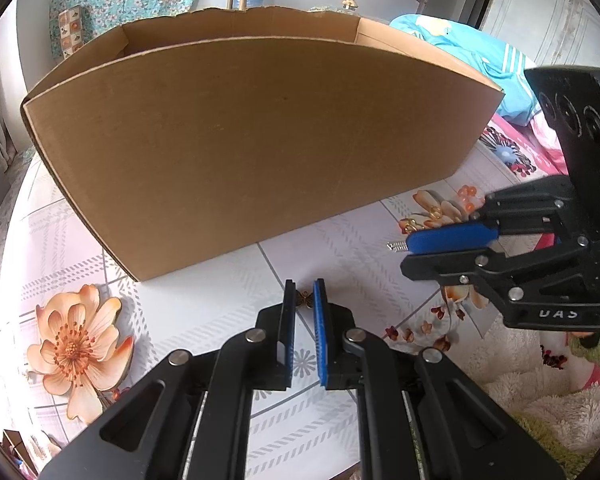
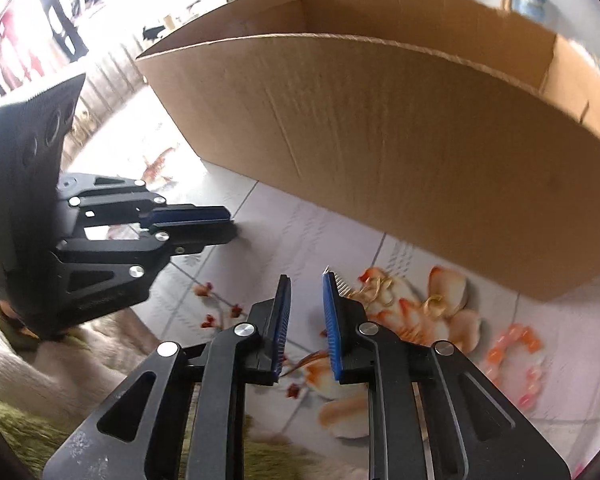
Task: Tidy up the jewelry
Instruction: 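Close right tool on the gold spring earring on the flower mat, then lift the spring earring with right tool and carry it over the box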
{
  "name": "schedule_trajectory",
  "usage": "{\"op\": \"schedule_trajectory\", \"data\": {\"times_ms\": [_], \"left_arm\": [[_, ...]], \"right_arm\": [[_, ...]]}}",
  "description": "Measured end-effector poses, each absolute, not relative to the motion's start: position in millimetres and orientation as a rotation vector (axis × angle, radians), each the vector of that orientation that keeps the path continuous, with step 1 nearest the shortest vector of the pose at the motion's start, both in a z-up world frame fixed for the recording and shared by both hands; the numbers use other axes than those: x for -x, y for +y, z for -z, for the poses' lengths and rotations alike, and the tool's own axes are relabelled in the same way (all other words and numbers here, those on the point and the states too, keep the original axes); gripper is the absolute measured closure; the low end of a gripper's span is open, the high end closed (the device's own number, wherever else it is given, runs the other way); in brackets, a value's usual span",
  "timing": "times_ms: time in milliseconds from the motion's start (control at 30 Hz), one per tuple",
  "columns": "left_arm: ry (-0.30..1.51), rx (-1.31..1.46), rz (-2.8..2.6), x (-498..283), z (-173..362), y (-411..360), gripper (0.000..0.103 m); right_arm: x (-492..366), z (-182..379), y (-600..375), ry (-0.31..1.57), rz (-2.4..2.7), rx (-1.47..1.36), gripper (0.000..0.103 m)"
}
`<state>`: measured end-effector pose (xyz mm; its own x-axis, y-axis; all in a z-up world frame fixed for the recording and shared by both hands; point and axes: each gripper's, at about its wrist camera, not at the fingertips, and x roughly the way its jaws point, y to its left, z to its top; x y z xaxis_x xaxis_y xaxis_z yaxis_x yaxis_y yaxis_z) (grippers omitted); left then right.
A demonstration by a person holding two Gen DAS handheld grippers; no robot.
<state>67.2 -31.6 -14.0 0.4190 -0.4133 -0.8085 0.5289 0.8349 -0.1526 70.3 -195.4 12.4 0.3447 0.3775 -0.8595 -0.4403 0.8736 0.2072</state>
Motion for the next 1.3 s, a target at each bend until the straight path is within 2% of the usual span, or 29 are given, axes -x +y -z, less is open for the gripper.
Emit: {"op": "schedule_trajectory", "data": {"times_ms": [267,400,867,1067,1300], "left_arm": [[0.965,-0.130,0.590,-65,11,-29,0.095],[0.965,-0.128,0.590,-66,12,-29,0.095],[0.940,-0.142,0.590,-58,3,-25,0.095],[0.864,-0.133,0.651,-43,-35,-18,0.095],[0.713,-0.082,0.751,-47,-104,-17,0.095]], "right_arm": [[-79,-11,-173,1.096,-0.535,0.213,0.084],[-78,-7,-158,1.113,-0.542,0.235,0.099],[-68,-29,-184,1.097,-0.530,0.049,0.101],[-53,-73,-206,1.007,-0.536,-0.049,0.101],[-57,-134,-224,0.805,-0.520,-0.125,0.101]]}}
